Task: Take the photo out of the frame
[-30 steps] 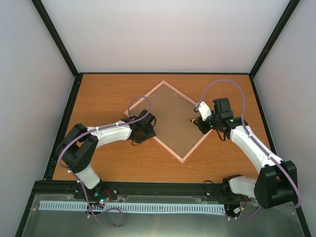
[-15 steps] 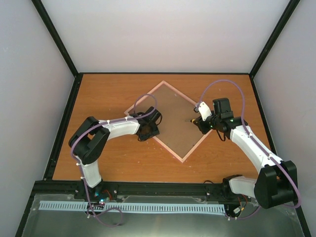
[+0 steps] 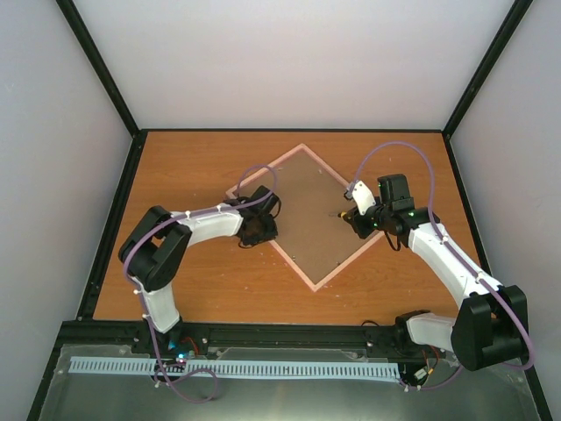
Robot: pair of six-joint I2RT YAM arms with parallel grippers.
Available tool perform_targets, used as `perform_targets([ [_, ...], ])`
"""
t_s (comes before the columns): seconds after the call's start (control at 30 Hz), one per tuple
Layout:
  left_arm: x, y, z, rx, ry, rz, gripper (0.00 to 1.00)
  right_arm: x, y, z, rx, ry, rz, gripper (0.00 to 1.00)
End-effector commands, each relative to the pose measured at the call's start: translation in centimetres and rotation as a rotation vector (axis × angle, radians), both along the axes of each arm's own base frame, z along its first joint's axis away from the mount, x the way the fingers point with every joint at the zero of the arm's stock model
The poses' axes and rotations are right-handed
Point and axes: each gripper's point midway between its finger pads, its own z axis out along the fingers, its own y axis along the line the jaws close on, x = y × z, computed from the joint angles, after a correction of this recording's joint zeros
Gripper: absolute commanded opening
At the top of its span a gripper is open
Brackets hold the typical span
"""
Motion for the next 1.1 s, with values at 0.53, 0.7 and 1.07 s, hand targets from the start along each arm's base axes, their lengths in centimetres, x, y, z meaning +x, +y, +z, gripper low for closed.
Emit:
perform_targets([
  [0.53,-2.9,6.4,-1.8,0.101,0.033,-0.428,0.09,0.5,0.0,1.5,0.009,-0.04,0.005,0.03],
  [0.7,-0.1,4.8,-1.0,0.087,-0.014,-0.432,0.09,0.5,0.0,1.5,0.007,-0.04,0.004,0.03],
  [1.07,4.5,5.4,0.0,0.135,-0.034,-0.277,0.39,0.5,-0.1,1.5,0.002,-0.043,0.003,0.03],
])
